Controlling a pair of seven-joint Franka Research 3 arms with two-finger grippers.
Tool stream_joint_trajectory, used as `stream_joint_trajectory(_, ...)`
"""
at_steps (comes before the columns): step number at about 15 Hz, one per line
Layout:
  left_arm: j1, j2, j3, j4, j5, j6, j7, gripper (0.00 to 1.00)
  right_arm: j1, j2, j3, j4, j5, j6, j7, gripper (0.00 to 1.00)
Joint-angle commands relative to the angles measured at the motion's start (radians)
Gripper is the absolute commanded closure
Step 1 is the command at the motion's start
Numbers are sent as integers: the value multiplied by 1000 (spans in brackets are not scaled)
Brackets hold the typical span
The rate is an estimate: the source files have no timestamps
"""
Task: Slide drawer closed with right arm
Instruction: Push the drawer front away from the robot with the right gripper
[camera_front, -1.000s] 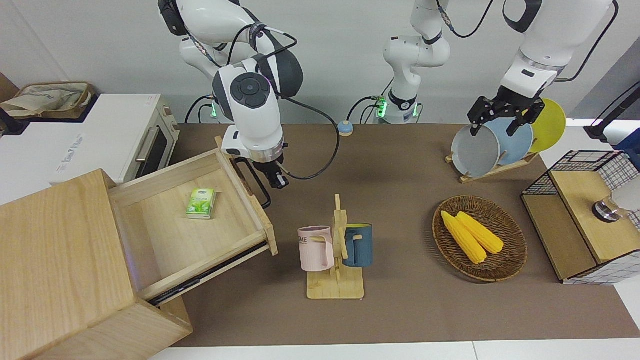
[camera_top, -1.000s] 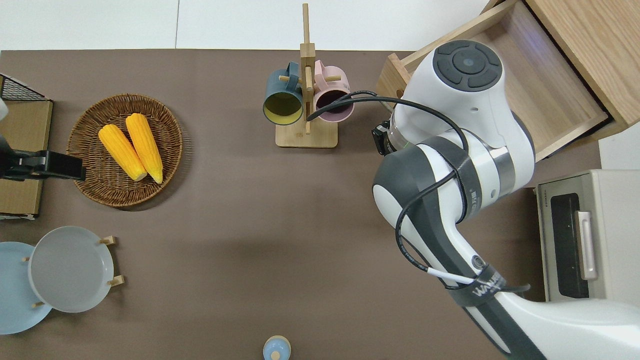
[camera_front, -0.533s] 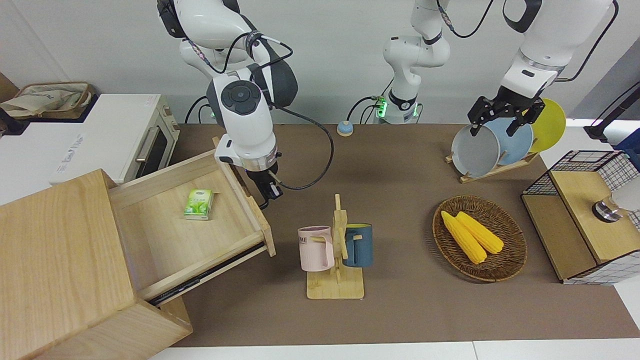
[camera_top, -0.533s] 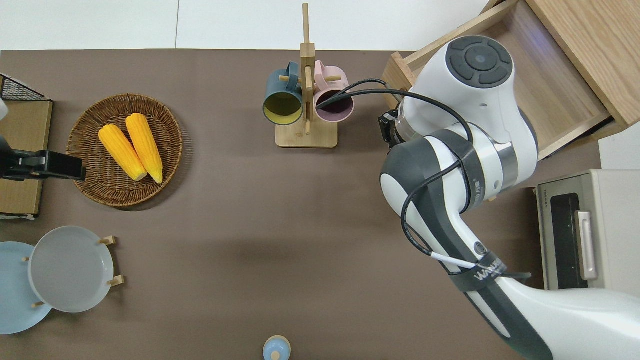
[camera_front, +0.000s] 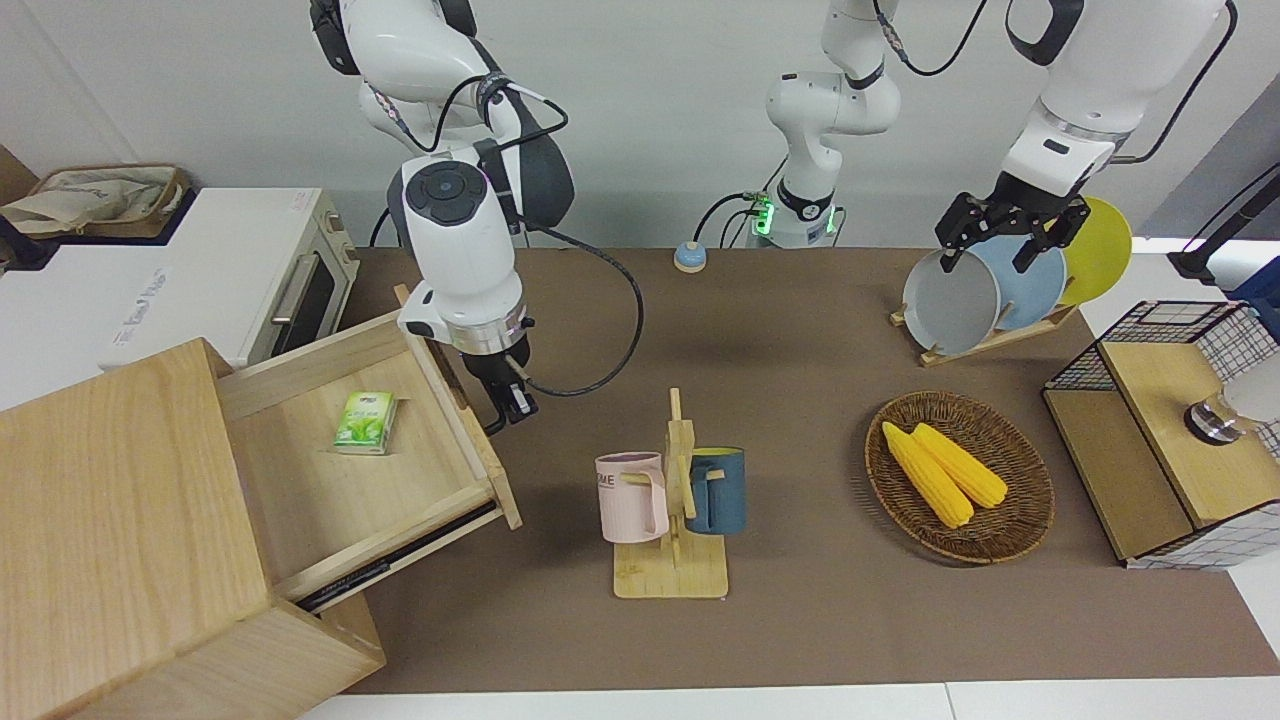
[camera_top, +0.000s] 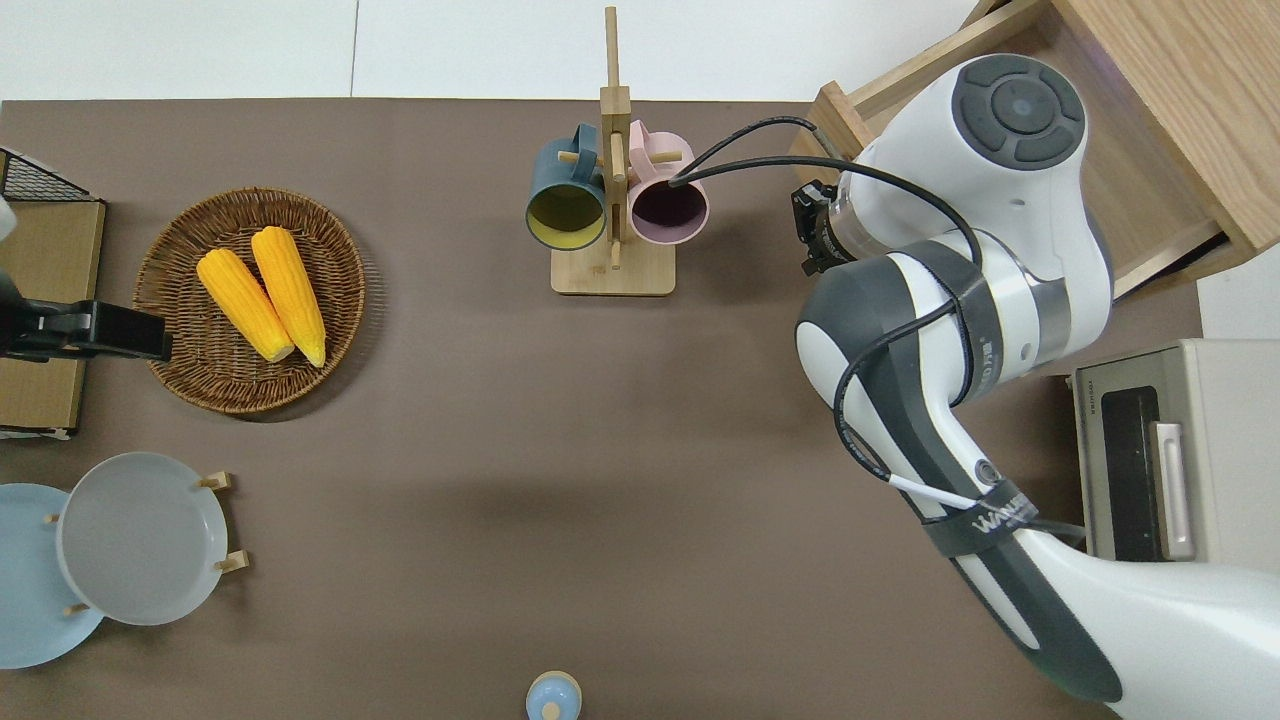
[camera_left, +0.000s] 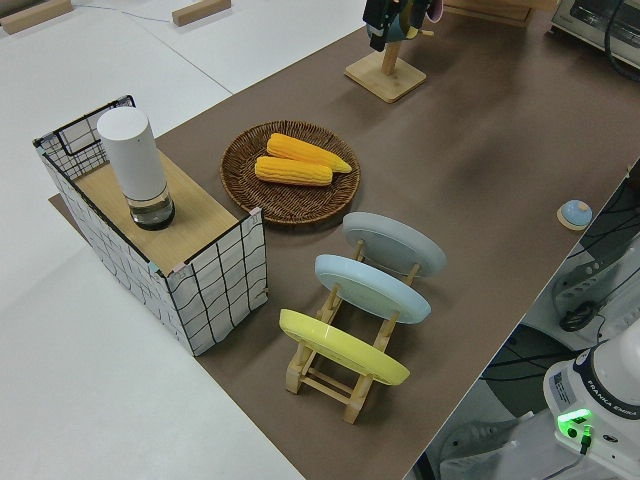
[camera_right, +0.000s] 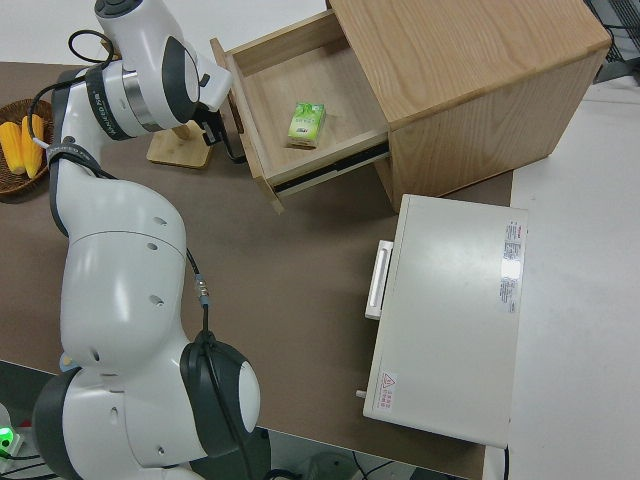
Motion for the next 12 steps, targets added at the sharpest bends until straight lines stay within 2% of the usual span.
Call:
stream_joint_trajectory(1,-17,13,17,20,11,0,7,5,-24,2,-21,3,-17,20,-34,1000)
stream_joint_trajectory(5,-17,13,17,20,12,0,7,5,-32,-1,-69,6,-8,26,-45,1000)
stream_joint_trajectory(9,-17,13,17,20,12,0,7,5,-47,0,-75,18,-8,43,-133,1000)
stream_joint_trajectory(12,-17,13,17,20,12,0,7,5,-59,-1,-92,18,-17,63,-176,1000)
